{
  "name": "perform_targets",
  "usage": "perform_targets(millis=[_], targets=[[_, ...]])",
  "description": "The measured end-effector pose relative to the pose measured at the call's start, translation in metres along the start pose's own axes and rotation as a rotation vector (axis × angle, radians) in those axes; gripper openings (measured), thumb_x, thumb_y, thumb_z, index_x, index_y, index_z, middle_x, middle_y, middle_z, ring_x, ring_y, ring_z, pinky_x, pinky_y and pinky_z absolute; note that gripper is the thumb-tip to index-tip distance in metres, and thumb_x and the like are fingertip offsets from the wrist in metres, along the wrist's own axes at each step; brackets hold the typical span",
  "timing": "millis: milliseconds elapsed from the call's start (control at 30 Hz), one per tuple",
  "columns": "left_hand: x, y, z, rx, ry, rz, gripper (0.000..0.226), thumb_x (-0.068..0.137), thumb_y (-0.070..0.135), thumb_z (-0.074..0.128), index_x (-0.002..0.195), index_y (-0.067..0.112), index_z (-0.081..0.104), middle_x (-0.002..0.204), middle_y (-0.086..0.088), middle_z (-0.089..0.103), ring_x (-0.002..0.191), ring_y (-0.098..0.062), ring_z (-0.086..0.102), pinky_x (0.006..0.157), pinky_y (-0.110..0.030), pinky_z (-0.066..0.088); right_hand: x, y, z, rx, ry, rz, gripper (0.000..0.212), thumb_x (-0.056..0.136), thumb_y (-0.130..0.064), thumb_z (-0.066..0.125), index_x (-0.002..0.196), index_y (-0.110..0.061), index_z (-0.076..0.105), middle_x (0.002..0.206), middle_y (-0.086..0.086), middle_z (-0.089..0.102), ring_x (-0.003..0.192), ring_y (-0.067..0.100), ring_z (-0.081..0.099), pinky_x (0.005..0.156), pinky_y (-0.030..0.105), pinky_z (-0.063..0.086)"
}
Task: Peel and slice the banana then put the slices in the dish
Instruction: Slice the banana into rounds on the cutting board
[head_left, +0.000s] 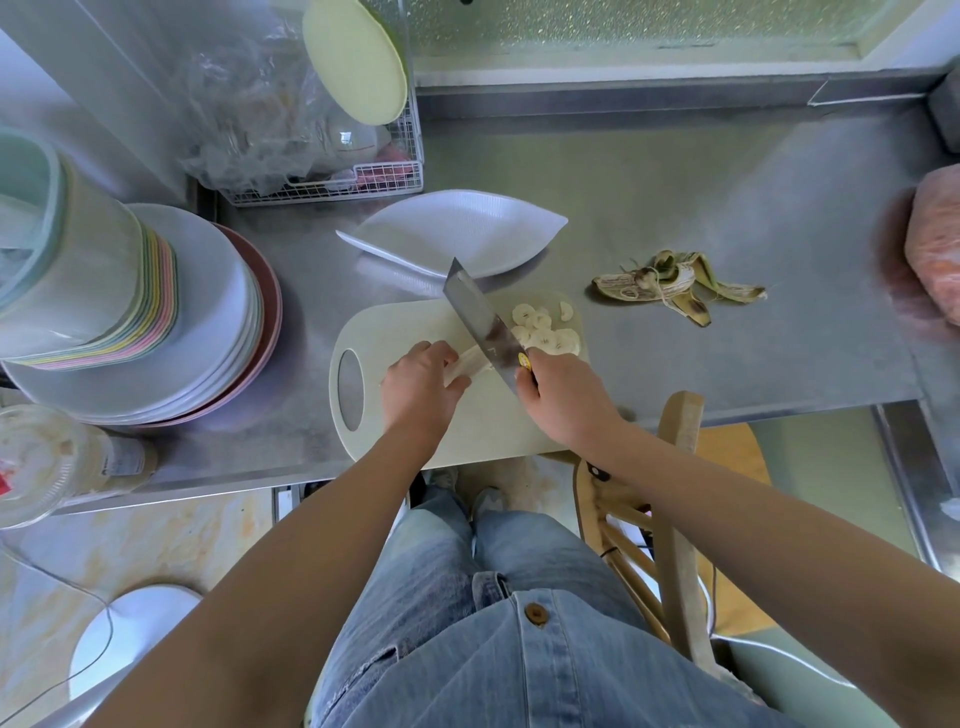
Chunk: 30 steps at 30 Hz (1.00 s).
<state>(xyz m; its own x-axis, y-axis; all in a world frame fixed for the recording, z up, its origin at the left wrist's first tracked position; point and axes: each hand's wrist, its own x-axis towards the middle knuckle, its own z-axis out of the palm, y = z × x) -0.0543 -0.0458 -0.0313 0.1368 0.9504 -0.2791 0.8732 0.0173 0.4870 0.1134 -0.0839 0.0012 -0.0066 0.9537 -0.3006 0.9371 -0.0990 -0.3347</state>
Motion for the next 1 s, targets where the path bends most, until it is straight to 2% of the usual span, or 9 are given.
perform_targets(millis=[67,167,333,467,533,700,800,867,1000], targets=[[0.000,0.000,0.000,-0.001,-0.002,-0.005,0.025,0.085,0.031,0.067,0.108,0.021,0.066,0.106,0.001,0.065,0.089,-0.025,0.061,0.074,-0.032,0.047,0.000,-0.001,-0.001,-0.004,0.000,0.005,0.023,0.099,-0.024,0.036,0.079,-0.012,0.036,0.058,-0.003,0.032,0.059,0.022,0.041,0.046,0.027,0.020],[0.001,0.000,0.001,-0.016,-0.002,-0.016,0.024,0.085,0.030,0.068,0.107,0.021,0.067,0.106,0.001,0.065,0.090,-0.025,0.061,0.076,-0.033,0.048,-0.001,-0.003,0.001,-0.030,-0.005,0.008,0.022,0.099,-0.025,0.035,0.082,-0.013,0.036,0.059,-0.004,0.032,0.061,0.022,0.043,0.053,0.029,0.025],[0.001,0.001,0.000,-0.018,-0.006,-0.024,0.024,0.084,0.030,0.069,0.105,0.020,0.067,0.104,0.000,0.065,0.088,-0.025,0.061,0.075,-0.032,0.048,0.003,-0.007,0.010,-0.057,-0.041,0.022,0.024,0.100,-0.025,0.034,0.095,-0.008,0.049,0.066,0.000,0.038,0.065,0.023,0.046,0.058,0.030,0.031],[0.001,0.001,-0.001,-0.015,-0.004,-0.019,0.024,0.084,0.030,0.070,0.105,0.019,0.067,0.104,0.000,0.065,0.088,-0.025,0.060,0.075,-0.032,0.046,0.005,-0.008,0.022,-0.058,-0.036,0.016,0.025,0.100,-0.025,0.034,0.097,-0.007,0.051,0.067,0.003,0.045,0.066,0.027,0.058,0.056,0.031,0.038],[0.000,0.001,-0.001,-0.020,-0.001,-0.017,0.024,0.084,0.029,0.070,0.105,0.019,0.067,0.105,0.000,0.065,0.088,-0.025,0.061,0.075,-0.032,0.046,0.004,-0.007,0.024,-0.059,-0.029,0.020,0.026,0.100,-0.025,0.034,0.099,-0.006,0.052,0.066,0.004,0.048,0.063,0.026,0.057,0.055,0.033,0.040],[0.001,0.000,-0.001,-0.048,-0.006,-0.015,0.023,0.083,0.029,0.071,0.103,0.019,0.067,0.103,0.000,0.065,0.088,-0.025,0.060,0.076,-0.033,0.047,0.000,-0.004,0.013,-0.031,0.031,0.013,0.026,0.100,-0.026,0.037,0.092,-0.006,0.052,0.063,0.004,0.042,0.059,0.025,0.045,0.055,0.030,0.028],[0.001,0.000,-0.001,-0.040,-0.007,-0.020,0.022,0.083,0.029,0.071,0.103,0.020,0.068,0.104,0.001,0.065,0.090,-0.025,0.060,0.075,-0.032,0.046,-0.003,-0.003,0.004,-0.017,0.042,0.004,0.021,0.099,-0.025,0.038,0.083,-0.012,0.041,0.057,-0.002,0.034,0.057,0.021,0.038,0.050,0.029,0.023],[0.002,0.000,0.000,-0.035,-0.008,-0.019,0.022,0.083,0.029,0.071,0.102,0.020,0.068,0.104,0.000,0.065,0.090,-0.025,0.060,0.075,-0.031,0.045,-0.004,-0.002,0.001,-0.015,0.031,-0.012,0.021,0.099,-0.025,0.038,0.081,-0.014,0.035,0.056,-0.004,0.031,0.055,0.020,0.037,0.045,0.026,0.017],[0.002,-0.001,0.000,-0.028,-0.012,-0.021,0.021,0.083,0.030,0.070,0.102,0.020,0.068,0.105,0.001,0.065,0.091,-0.025,0.060,0.075,-0.031,0.046,-0.005,-0.003,0.001,-0.011,0.019,-0.020,0.020,0.099,-0.024,0.037,0.082,-0.015,0.034,0.056,-0.004,0.031,0.056,0.020,0.039,0.045,0.024,0.017]])
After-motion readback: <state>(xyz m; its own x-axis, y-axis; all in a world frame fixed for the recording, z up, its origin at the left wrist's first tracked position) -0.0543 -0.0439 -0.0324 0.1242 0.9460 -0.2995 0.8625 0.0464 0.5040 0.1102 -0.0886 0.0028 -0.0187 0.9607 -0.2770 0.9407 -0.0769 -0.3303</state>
